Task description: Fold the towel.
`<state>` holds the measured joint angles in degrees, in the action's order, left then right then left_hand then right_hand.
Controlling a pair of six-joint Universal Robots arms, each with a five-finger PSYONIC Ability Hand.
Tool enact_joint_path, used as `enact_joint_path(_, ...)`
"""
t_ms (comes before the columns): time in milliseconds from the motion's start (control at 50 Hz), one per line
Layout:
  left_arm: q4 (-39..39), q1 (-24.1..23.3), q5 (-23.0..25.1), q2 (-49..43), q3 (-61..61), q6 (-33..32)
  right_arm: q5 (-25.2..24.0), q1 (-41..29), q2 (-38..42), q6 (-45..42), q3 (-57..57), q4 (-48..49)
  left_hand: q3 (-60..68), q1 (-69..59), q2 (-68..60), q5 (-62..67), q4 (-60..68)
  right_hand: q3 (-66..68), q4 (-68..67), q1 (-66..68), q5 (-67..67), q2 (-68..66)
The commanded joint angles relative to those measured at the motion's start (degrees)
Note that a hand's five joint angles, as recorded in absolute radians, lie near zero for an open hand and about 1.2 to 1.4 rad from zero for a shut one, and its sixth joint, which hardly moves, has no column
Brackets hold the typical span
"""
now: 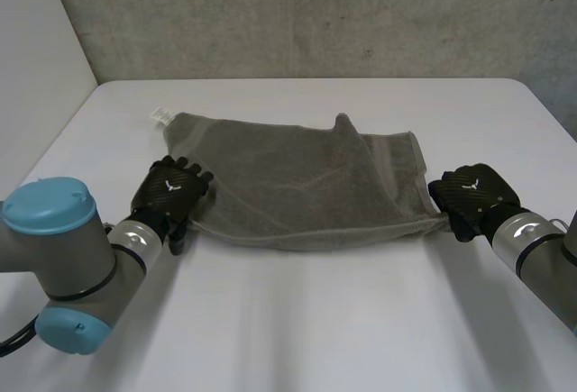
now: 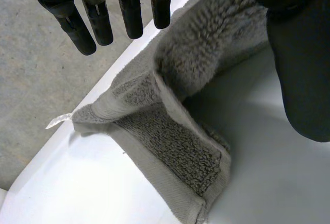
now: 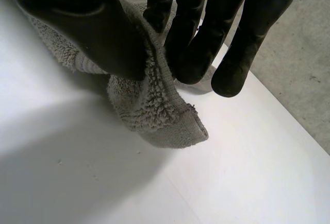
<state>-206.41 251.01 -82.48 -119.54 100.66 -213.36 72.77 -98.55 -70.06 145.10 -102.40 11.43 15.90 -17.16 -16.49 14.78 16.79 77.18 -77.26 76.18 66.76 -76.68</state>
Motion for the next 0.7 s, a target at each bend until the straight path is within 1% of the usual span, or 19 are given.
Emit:
enact_joint_path(20,-0.1,0.0,0.2,-2.4,-2.1,0.0,0.1,0.0,0.0,-0.1,-0.2,0.1,-0.1,1.4,0.7,-9.0,-1.0,2.8,-2.7,3.8,3.2,-3.3)
enact_joint_path(80,-0.2,0.0,0.2,-2.8,-3.4,0.1,0.2,0.2,0.0,-0.1,0.0,0.1,3.6,-2.3,-3.0,-5.3,2.7,2.8,-2.7,3.8,3.2,-3.3)
enact_joint_path(120,-1.0,0.2,0.0,-3.1,-4.5,0.5,0.2,0.3,0.0,-0.3,0.0,0.1,9.9,-8.7,-9.3,1.0,9.0,2.8,-2.7,3.8,3.2,-3.3)
enact_joint_path(240,-3.5,0.8,-0.4,-4.3,-5.9,2.9,0.2,0.6,-0.1,-0.5,0.0,0.1,15.8,-14.6,-15.2,7.0,14.9,2.8,-2.7,3.8,3.2,-3.3)
enact_joint_path(460,-3.8,2.2,-0.7,-6.1,-7.3,3.0,0.3,2.5,-0.9,-0.5,0.4,0.3,21.7,-20.5,-21.1,12.9,20.8,2.8,-2.7,3.8,3.2,-3.3)
enact_joint_path(580,-3.7,2.2,-0.8,-6.9,-7.9,2.9,0.4,3.1,-0.8,-0.6,0.4,0.9,25.9,-24.7,-25.3,17.1,25.1,2.8,-2.7,3.8,3.2,-3.3)
enact_joint_path(620,-3.4,2.4,-1.7,-7.0,-7.9,2.6,0.8,3.3,-0.9,-0.6,0.4,1.7,30.5,-29.2,-29.9,21.6,29.6,2.8,-2.7,3.8,3.2,-3.3)
enact_joint_path(640,-3.4,2.4,-1.7,-7.0,-7.9,2.6,0.8,3.3,-0.9,-0.6,0.4,1.7,30.5,-29.2,-29.9,21.6,29.6,2.8,-2.7,3.8,3.2,-3.3)
enact_joint_path(660,-3.2,2.5,-2.8,-7.0,-7.8,2.4,1.0,3.3,-0.9,-0.6,0.4,1.8,33.8,-32.6,-33.2,24.9,32.9,2.8,-2.7,3.8,3.2,-3.3)
enact_joint_path(680,-3.0,2.8,-3.8,-6.9,-7.6,2.3,1.0,3.3,-0.9,-0.6,0.3,1.9,40.3,-39.1,-39.7,31.5,39.5,2.8,-2.7,3.8,3.2,-3.3)
enact_joint_path(700,-3.0,2.8,-3.8,-6.9,-7.6,2.2,1.0,3.3,-0.9,-0.6,0.3,1.9,40.4,-39.1,-39.8,31.5,39.5,2.8,-2.7,3.8,3.2,-3.3)
